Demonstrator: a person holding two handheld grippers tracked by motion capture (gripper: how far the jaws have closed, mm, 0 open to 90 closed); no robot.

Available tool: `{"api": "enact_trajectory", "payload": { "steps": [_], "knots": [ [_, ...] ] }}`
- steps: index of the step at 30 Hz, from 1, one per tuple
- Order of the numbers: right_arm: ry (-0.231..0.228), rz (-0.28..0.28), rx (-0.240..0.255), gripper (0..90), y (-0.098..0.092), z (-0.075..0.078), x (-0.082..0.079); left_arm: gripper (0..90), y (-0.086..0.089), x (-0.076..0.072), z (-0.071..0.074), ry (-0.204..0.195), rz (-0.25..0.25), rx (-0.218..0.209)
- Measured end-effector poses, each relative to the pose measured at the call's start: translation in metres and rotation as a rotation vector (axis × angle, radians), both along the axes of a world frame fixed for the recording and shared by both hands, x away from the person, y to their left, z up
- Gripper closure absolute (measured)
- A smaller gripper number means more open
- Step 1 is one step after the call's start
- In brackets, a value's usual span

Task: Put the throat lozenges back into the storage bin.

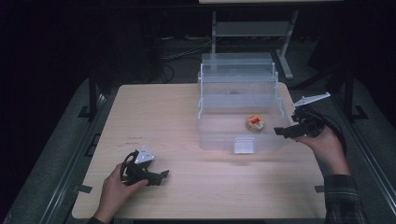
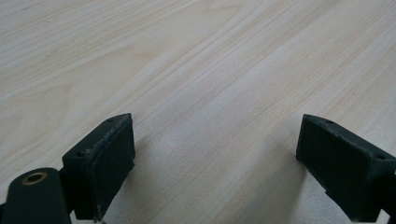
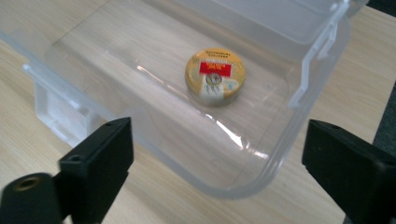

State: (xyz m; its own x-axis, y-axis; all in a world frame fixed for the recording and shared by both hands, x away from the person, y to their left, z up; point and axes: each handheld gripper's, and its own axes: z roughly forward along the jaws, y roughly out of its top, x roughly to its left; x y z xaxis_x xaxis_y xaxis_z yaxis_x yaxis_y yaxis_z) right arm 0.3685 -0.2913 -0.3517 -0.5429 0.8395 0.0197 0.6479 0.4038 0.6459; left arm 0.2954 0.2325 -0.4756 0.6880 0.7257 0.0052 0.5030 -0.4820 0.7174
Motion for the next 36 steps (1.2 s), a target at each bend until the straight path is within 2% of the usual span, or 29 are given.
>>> {"api": "enact_trajectory", "payload": {
  "steps": [2,6,22,36],
  "knots": [
    [0.007,-0.013,0.000,2.1,-0.002,-0.001,-0.004,10.9,0.000,0.000,0.000,0.000,-0.002,0.002],
    [0.006,-0.023,0.003,0.0,-0.005,-0.005,-0.012,10.8,0.000,0.000,0.000,0.000,-0.002,0.002],
    [-0.013,-0.043,0.024,0.0,-0.012,-0.035,-0.040,10.9,0.000,0.000,0.000,-0.002,0.001,-0.004],
    [-0.021,-0.050,0.045,0.0,-0.008,-0.063,-0.062,10.9,0.000,0.000,0.000,-0.003,0.001,-0.004]
  ]
}}
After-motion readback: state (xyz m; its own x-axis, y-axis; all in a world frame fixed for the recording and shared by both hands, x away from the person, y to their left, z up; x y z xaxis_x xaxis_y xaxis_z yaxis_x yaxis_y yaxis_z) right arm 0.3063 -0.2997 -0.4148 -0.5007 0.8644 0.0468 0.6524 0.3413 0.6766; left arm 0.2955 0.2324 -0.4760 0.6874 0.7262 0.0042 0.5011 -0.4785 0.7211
